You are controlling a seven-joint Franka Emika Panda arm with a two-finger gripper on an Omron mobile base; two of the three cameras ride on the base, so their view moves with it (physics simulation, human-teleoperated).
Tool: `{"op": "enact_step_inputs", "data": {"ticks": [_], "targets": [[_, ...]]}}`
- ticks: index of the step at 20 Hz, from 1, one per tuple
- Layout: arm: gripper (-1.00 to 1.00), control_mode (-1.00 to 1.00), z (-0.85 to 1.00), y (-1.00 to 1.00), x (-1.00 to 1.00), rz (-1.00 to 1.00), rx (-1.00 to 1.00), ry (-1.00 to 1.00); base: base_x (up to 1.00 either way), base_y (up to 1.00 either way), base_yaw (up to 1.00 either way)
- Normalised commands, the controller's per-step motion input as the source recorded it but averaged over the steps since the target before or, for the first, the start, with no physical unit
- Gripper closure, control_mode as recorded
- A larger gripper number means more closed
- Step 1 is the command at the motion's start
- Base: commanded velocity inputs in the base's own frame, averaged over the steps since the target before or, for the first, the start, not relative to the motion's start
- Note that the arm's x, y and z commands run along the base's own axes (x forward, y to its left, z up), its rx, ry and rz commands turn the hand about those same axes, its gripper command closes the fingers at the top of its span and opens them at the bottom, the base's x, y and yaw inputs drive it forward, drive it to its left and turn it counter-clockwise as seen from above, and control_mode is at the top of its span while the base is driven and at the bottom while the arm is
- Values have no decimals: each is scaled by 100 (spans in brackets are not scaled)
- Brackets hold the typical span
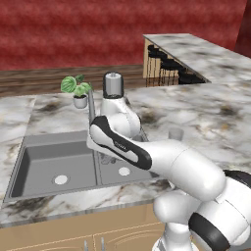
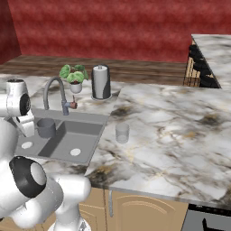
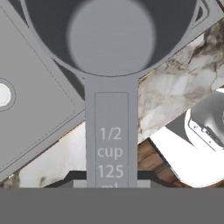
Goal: Move any existing items from the left basin to the right basin for drying. Then move the glass cup from the counter to the left basin of the sink for washing.
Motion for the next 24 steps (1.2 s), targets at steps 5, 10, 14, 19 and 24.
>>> {"op": "enact_step_inputs", "data": {"ticks": [5, 10, 14, 19, 24], "targets": [[100, -100, 0, -49, 4, 0, 0, 5, 0, 0, 0], [100, -100, -4, -41, 18, 0, 0, 4, 0, 0, 0], [100, -100, -10, -33, 19, 0, 0, 1, 0, 0, 0], [100, -100, -19, -27, 25, 0, 0, 0, 0, 0, 0], [100, -100, -31, -22, 30, 0, 0, 0, 0, 0, 0]]}}
